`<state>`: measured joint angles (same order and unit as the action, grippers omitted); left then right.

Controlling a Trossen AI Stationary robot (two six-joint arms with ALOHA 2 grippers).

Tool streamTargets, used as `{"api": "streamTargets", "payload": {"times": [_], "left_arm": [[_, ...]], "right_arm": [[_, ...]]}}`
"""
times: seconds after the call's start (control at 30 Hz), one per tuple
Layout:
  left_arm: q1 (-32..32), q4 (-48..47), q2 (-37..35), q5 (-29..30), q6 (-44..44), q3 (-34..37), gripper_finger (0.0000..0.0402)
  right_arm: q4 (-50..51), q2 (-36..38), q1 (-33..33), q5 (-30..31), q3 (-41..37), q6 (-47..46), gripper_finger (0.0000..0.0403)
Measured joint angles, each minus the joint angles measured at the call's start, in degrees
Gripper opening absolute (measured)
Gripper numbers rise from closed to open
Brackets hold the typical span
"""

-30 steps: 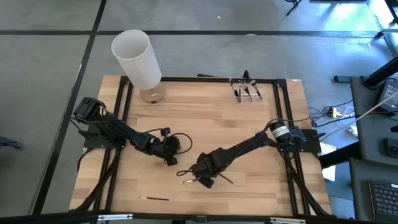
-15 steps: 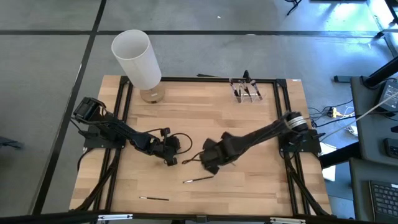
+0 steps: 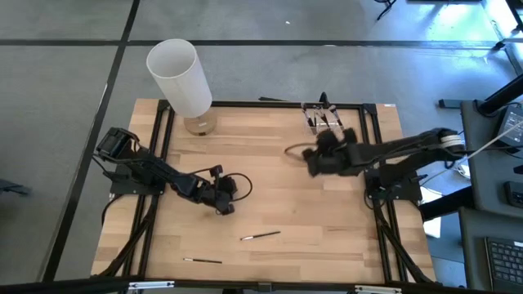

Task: Put items in baskets/containers
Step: Put the eyeshadow brush into the middle of the transparent organizer

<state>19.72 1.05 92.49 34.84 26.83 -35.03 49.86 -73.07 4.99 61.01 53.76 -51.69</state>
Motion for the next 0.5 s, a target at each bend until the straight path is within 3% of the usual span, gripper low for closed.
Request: {"api": "streamTargets", "payload": {"times": [0.17, 0.23, 0.37, 0.5], "left_arm": [[-1.05, 0.53, 0.0, 2.88, -0.97, 0.0, 0.0102], [-1.5, 0.71, 0.0, 3.21, -1.02, 0.0, 0.0102], [-1.61, 0.89, 0.0, 3.17, -0.72, 0.0, 0.0102], [-1.61, 0.73, 0.0, 3.2, -0.66, 0.0, 0.0102]], "right_arm": [[-21.82, 6.86, -11.3, 4.15, -9.68, 17.29, 0.0022], [-35.33, 7.29, -15.89, 0.38, -13.6, 26.57, 0.0024], [-60.07, 6.37, -23.09, -14.05, -18.96, 49.19, 0.0023], [-64.25, 5.98, -27.27, -14.42, -19.35, 56.1, 0.0024]]}}
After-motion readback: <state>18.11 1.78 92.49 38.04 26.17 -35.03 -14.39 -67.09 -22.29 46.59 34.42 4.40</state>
